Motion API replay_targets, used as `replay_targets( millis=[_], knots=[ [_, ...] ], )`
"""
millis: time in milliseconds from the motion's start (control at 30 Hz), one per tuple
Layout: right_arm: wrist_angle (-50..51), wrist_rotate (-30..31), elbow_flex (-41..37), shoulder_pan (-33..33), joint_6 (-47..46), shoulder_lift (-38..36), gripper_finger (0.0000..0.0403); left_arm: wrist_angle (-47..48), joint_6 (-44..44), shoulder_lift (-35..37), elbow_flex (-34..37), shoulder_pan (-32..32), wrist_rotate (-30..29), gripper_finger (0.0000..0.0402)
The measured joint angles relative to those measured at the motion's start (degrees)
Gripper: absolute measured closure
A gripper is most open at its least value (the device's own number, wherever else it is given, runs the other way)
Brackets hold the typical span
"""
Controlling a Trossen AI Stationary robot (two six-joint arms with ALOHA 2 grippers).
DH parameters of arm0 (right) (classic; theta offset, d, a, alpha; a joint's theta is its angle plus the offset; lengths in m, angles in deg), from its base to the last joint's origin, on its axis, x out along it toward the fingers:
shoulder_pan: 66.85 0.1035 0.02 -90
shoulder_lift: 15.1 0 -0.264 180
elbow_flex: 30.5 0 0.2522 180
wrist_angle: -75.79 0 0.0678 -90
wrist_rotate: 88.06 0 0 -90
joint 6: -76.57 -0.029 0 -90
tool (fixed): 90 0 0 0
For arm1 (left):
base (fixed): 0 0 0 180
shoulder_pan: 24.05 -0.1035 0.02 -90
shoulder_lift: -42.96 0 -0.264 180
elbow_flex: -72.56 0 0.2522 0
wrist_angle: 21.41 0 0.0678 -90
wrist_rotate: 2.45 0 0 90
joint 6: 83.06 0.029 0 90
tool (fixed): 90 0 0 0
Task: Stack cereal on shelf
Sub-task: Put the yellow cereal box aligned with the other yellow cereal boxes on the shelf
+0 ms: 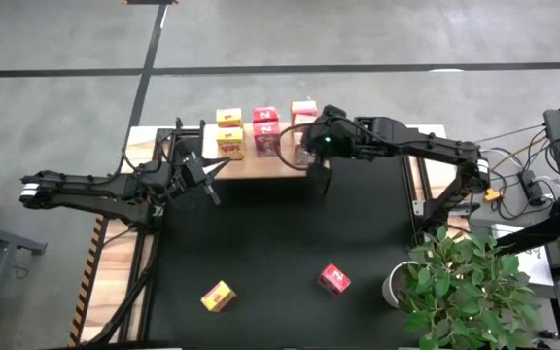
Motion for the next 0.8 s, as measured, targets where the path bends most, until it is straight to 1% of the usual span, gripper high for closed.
replay_targets(
  millis=[67, 167, 267, 333, 400, 500, 567, 667, 733, 800],
  knots=[
    [2.24, -1.90, -0.21, 0.00, -1.99, -0.83, 0.0394, -0.02, -0.01, 0.00, 0.00, 0.00, 0.00, 0.0402],
    [2.36, -1.91, -1.64, 0.02, -3.63, -1.59, 0.0394, -0.02, -0.02, 0.00, 0.00, 0.01, 0.00, 0.0402],
    [0.22, -1.27, -2.91, -0.02, -3.92, -1.65, 0.0394, -0.02, -0.02, 0.00, 0.00, 0.00, 0.00, 0.0402],
    [-3.18, 0.54, -3.89, 0.00, -3.88, -1.63, 0.0394, -0.02, -0.02, 0.00, 0.00, 0.00, 0.00, 0.0402],
    [-6.70, 0.93, -5.17, 0.00, -2.11, -1.63, 0.0394, -0.02, -0.02, 0.00, 0.00, 0.00, 0.00, 0.0402],
    [-13.27, 0.00, -7.83, 1.25, 1.53, -2.13, 0.0394, 0.02, -0.02, 0.00, 0.00, 0.01, 0.00, 0.0402],
    [-18.59, -2.05, -10.29, 3.05, 3.63, -3.59, 0.0394, 0.00, -0.16, 0.00, 0.00, 0.00, 0.00, 0.0402],
    [-25.66, -5.45, -15.31, 5.99, 4.97, -7.02, 0.0394, -0.64, -1.55, -0.02, 0.00, 0.07, 0.02, 0.0402],
    [-29.87, -5.37, -19.94, 7.94, 5.80, -9.68, 0.0394, -1.46, -3.92, -0.02, 0.00, 0.09, 0.77, 0.0402],
    [-34.15, -5.30, -25.35, 9.82, 6.67, -12.55, 0.0394, -1.53, -6.49, 0.00, 0.00, 0.11, 4.30, 0.0402]
  ],
)
